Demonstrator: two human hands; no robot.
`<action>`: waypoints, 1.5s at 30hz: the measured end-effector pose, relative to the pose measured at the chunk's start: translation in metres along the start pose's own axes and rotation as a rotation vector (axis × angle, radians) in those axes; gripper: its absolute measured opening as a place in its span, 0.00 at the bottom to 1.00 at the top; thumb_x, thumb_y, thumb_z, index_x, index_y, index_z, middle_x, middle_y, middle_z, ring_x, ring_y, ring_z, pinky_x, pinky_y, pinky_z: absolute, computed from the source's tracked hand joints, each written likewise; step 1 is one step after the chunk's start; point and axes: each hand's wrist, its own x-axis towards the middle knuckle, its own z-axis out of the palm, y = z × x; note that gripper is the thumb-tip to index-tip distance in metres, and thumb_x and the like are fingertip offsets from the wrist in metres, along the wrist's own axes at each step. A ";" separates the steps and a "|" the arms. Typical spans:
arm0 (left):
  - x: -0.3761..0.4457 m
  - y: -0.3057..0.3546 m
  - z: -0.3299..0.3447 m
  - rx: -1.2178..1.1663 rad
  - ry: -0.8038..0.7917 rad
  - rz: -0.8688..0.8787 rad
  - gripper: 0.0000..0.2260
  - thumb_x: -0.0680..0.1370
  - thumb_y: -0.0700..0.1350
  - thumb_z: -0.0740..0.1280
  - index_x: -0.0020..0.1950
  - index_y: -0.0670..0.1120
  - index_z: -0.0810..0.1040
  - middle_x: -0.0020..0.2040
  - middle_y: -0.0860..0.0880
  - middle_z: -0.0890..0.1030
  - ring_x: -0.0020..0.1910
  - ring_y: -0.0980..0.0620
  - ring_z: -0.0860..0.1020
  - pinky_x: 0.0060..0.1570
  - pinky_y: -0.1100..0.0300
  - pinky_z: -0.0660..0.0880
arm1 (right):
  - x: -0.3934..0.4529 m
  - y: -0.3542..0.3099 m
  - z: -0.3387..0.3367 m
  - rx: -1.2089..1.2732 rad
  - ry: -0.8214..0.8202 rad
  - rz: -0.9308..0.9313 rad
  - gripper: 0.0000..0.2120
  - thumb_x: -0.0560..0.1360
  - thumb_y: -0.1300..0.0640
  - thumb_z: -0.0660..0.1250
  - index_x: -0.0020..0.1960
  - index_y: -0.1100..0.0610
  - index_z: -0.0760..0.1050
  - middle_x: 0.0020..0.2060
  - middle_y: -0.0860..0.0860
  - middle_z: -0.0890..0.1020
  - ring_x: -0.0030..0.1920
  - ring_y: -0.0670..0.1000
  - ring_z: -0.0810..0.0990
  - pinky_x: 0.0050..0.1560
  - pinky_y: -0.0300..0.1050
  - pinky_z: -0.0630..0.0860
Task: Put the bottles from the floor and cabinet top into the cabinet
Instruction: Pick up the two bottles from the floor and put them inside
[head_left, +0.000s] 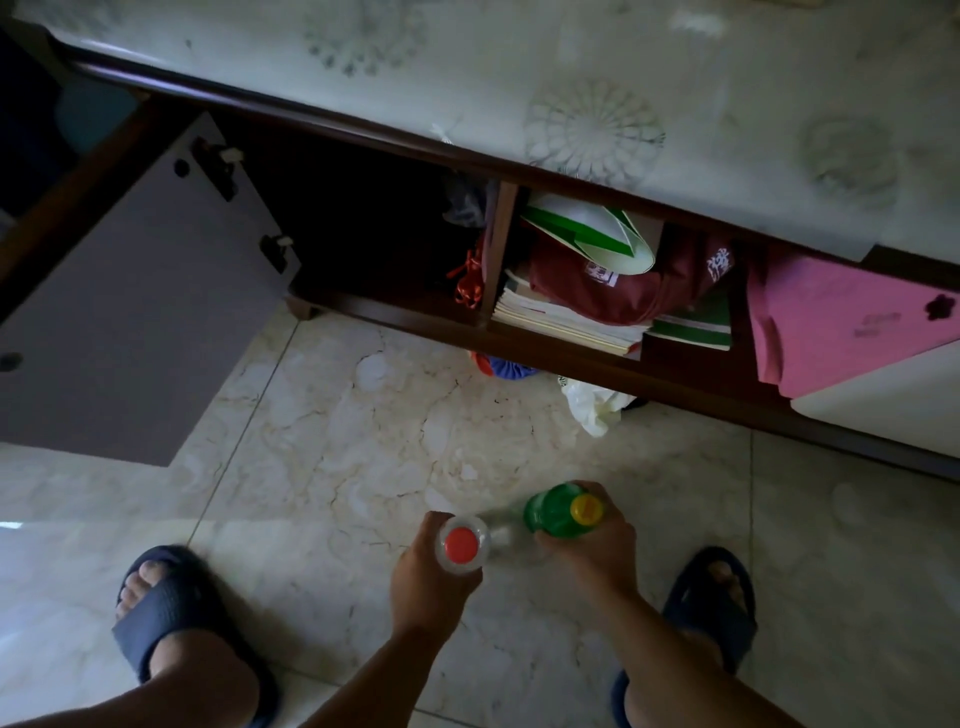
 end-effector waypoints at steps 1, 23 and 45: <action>-0.001 0.000 -0.003 -0.009 0.010 -0.011 0.20 0.63 0.46 0.78 0.49 0.55 0.73 0.40 0.58 0.80 0.40 0.63 0.78 0.38 0.68 0.75 | -0.002 -0.001 -0.001 -0.012 -0.006 0.000 0.24 0.61 0.62 0.82 0.48 0.46 0.73 0.37 0.39 0.76 0.46 0.48 0.80 0.47 0.40 0.78; 0.100 0.089 -0.181 -0.079 0.268 0.078 0.21 0.61 0.52 0.77 0.51 0.52 0.76 0.42 0.55 0.80 0.42 0.55 0.79 0.42 0.59 0.77 | -0.066 -0.065 0.017 -0.147 -0.157 -0.170 0.19 0.56 0.56 0.80 0.42 0.45 0.77 0.31 0.41 0.80 0.39 0.46 0.82 0.43 0.37 0.78; 0.232 0.143 -0.210 -0.149 0.325 -0.028 0.14 0.67 0.46 0.75 0.48 0.43 0.77 0.45 0.43 0.82 0.45 0.43 0.81 0.49 0.47 0.80 | -0.028 -0.114 0.041 -0.194 -0.200 -0.281 0.22 0.51 0.51 0.77 0.42 0.38 0.76 0.32 0.40 0.84 0.36 0.37 0.82 0.42 0.33 0.81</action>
